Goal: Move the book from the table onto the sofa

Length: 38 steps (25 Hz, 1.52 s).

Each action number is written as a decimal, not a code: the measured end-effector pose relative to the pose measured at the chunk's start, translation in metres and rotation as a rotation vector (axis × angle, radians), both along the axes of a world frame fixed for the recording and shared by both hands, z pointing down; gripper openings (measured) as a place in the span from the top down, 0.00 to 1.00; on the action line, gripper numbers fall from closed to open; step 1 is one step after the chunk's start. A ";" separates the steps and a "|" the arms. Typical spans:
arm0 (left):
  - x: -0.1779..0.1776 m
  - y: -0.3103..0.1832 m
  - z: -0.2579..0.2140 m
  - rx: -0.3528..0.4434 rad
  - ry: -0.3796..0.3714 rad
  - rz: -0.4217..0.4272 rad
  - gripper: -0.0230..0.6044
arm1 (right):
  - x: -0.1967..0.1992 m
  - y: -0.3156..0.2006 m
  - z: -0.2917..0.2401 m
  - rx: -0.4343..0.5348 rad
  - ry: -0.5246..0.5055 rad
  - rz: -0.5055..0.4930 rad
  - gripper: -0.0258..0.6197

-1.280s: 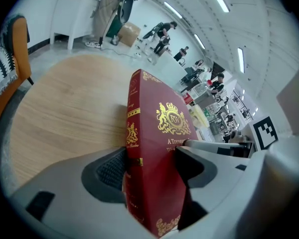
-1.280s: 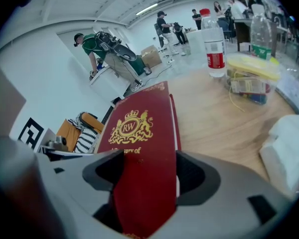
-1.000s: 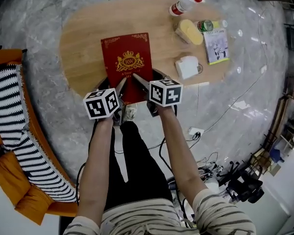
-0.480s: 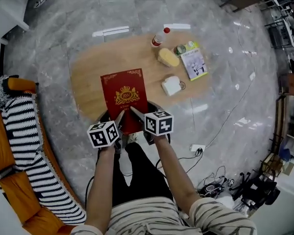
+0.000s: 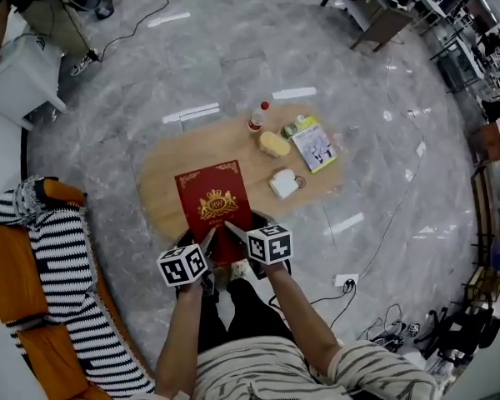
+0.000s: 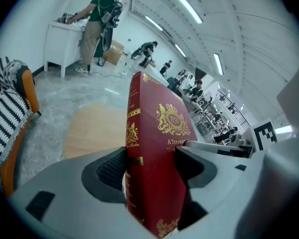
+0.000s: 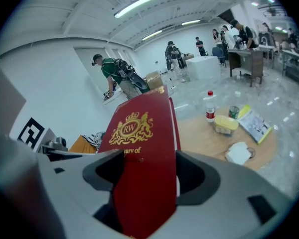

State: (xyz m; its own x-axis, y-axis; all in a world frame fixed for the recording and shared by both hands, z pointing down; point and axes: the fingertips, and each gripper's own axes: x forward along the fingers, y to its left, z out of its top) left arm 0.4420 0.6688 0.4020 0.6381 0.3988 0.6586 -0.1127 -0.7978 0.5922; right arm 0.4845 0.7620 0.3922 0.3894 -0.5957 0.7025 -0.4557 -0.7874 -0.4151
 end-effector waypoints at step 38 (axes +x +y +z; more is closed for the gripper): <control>0.011 0.001 -0.269 0.176 0.431 0.046 0.47 | 0.003 0.001 -0.270 0.109 0.400 -0.025 0.44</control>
State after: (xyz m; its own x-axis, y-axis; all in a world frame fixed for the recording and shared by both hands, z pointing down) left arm 0.4533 0.6698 0.1326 0.8526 0.3392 0.3975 0.1522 -0.8889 0.4322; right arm 0.4879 0.7634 0.1217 0.6036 -0.6710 0.4306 -0.6165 -0.7353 -0.2816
